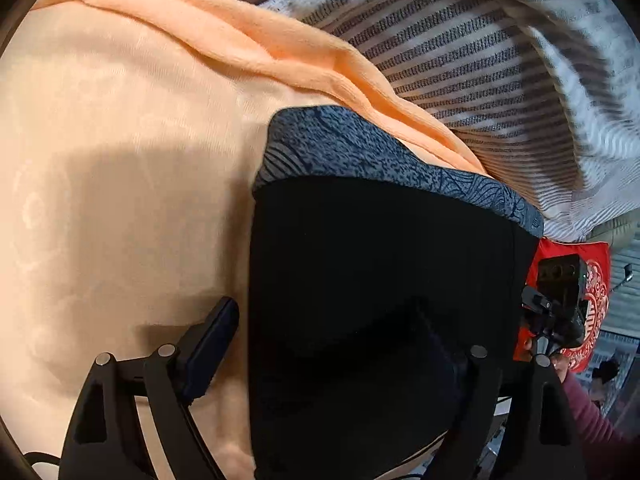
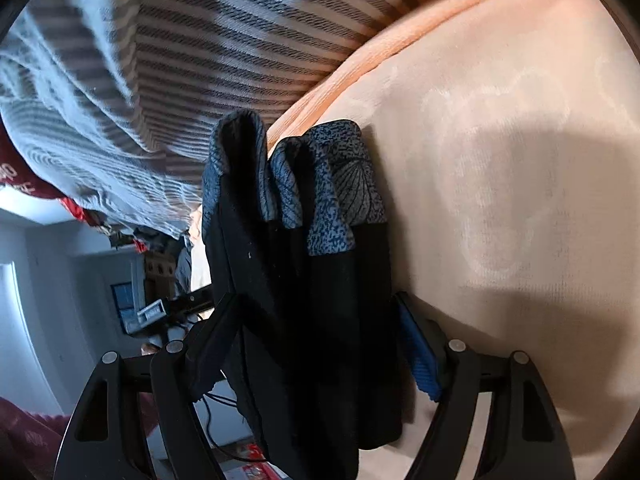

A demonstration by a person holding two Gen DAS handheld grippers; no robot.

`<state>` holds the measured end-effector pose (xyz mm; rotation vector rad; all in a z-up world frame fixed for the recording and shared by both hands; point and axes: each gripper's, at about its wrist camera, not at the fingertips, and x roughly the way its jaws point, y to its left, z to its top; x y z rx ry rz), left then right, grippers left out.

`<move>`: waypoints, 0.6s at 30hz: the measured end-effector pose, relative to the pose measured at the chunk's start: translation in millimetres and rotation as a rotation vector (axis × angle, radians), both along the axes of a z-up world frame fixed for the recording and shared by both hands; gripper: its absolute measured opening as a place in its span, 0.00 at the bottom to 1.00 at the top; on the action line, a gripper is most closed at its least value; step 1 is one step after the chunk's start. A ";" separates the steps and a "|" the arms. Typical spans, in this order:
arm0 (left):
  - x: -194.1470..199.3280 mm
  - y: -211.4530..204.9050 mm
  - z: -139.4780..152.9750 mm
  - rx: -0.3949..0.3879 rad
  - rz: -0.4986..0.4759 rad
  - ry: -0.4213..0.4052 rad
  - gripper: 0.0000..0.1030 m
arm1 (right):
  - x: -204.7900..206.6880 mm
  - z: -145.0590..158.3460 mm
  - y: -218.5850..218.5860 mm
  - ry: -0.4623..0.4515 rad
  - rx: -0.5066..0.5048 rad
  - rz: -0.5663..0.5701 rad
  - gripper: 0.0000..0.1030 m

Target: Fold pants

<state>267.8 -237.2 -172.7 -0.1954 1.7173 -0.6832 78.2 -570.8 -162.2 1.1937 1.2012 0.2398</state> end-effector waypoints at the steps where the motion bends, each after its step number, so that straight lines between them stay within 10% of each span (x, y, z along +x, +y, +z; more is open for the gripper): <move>1: -1.7 -1.2 0.7 0.006 0.000 -0.007 0.85 | 0.0 -0.4 0.6 0.013 0.001 -0.008 0.75; 7: -20.4 -15.4 25.3 0.029 -0.039 -0.117 0.61 | -10.2 11.1 0.6 0.036 -0.009 -0.062 0.48; 18: -47.9 -18.6 83.3 0.044 -0.075 -0.184 0.55 | -37.7 53.3 9.6 -0.001 0.015 -0.087 0.42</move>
